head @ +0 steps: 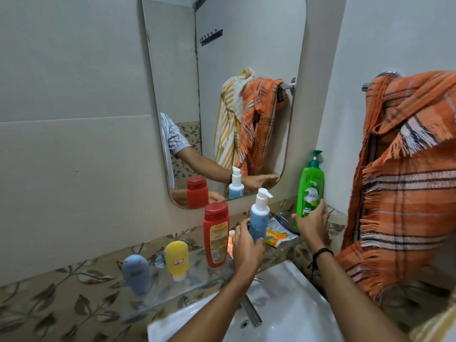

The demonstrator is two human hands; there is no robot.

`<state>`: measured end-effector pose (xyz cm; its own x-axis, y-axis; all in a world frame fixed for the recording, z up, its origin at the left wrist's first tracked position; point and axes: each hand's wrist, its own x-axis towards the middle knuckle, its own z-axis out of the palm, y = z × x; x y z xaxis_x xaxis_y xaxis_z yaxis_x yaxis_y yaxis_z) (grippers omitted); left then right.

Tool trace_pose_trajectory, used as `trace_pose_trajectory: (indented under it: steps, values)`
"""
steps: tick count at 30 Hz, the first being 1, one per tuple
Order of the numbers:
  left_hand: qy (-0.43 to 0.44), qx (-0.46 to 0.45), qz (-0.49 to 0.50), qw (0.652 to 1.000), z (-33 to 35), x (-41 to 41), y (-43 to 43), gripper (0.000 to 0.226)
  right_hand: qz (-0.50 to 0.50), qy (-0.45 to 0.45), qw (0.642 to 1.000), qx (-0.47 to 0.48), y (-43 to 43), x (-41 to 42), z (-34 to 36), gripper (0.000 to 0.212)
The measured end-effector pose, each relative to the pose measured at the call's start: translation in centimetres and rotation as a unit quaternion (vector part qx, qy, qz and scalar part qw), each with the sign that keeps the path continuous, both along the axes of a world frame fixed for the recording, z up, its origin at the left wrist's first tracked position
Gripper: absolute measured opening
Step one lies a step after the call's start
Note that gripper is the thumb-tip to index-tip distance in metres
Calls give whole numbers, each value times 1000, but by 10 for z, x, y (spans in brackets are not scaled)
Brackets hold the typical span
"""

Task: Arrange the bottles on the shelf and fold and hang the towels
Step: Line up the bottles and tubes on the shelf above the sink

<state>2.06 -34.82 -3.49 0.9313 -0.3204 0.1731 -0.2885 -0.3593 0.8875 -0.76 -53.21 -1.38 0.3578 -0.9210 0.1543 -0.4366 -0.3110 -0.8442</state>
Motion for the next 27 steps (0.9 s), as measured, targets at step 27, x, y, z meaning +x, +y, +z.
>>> trace_pose_trajectory:
  steps: [27]
  values:
    - [-7, -12, -10, 1000, -4, 0, -7, 64, 40, -39, 997, -54, -1, -5, -26, 94]
